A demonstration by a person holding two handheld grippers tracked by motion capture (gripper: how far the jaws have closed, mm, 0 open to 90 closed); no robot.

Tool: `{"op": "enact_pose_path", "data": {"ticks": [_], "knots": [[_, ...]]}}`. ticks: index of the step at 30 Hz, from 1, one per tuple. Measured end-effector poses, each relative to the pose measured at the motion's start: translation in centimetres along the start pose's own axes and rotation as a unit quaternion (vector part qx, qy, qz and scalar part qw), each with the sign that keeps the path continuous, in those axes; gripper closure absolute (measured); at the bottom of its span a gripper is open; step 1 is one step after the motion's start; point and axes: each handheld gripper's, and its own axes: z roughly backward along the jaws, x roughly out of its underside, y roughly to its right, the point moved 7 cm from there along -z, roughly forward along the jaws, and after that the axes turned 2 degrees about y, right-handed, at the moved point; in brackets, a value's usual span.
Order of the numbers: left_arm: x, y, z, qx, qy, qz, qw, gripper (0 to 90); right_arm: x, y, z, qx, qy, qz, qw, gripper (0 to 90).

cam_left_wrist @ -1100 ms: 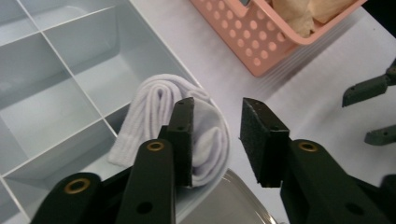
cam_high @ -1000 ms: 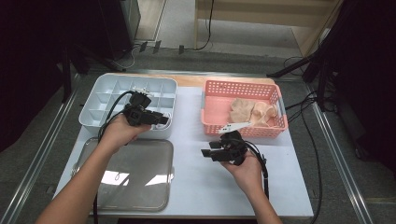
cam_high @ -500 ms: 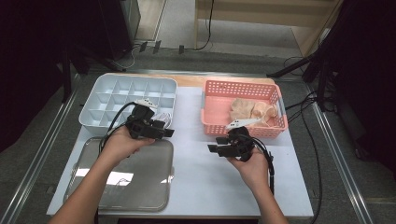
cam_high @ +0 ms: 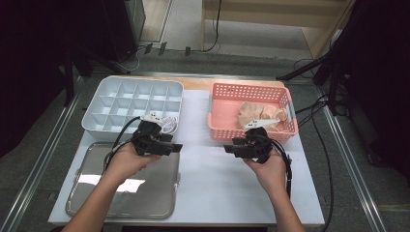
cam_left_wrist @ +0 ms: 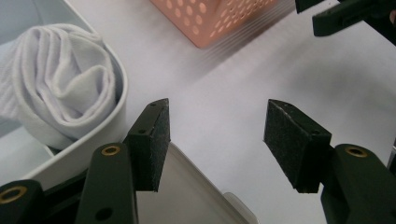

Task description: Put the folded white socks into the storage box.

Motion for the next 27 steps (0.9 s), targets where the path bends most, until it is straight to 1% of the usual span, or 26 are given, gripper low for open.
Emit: {"op": "enact_pose_path", "data": {"ticks": [2, 4, 6, 8, 12, 14, 16, 21, 27], "knots": [[0.2, 0.3, -0.1, 0.003, 0.002, 0.002, 1.0000, 42.1, -0.1, 0.4, 0.2, 0.004, 0.001, 0.000, 1.0000, 51.6], [0.5, 0.6, -0.3, 0.003, -0.004, -0.004, 1.0000, 42.1, -0.3, 0.7, 0.5, 0.006, 0.004, -0.002, 1.0000, 51.6], [0.7, 0.8, -0.5, 0.006, -0.003, -0.005, 1.0000, 42.1, -0.5, 1.1, 0.7, 0.010, 0.008, -0.005, 0.9999, 51.5], [0.9, 1.0, -0.7, 0.009, -0.007, -0.009, 0.9999, 42.1, -0.7, 1.5, 1.0, 0.014, 0.009, -0.012, 0.9998, 51.2], [1.1, 1.1, -0.8, 0.010, -0.008, -0.010, 0.9999, 42.2, -1.5, 2.7, 1.6, 0.032, 0.016, -0.015, 0.9993, 50.7], [1.2, 1.1, -0.8, 0.011, -0.006, -0.007, 0.9999, 42.3, -2.0, 3.4, 1.8, 0.038, 0.018, -0.019, 0.9990, 50.7], [1.3, 1.1, -0.8, 0.012, -0.007, -0.010, 0.9999, 42.3, -2.6, 4.1, 1.8, 0.049, 0.019, -0.018, 0.9985, 50.6], [1.4, 1.1, -1.0, 0.012, -0.008, -0.011, 0.9998, 42.5, -3.5, 6.2, 1.3, 0.073, 0.006, -0.011, 0.9972, 50.1], [1.6, 1.0, -1.2, 0.009, -0.008, -0.012, 0.9999, 42.6, -3.8, 8.4, -0.1, 0.085, -0.004, -0.034, 0.9958, 48.6]]}}
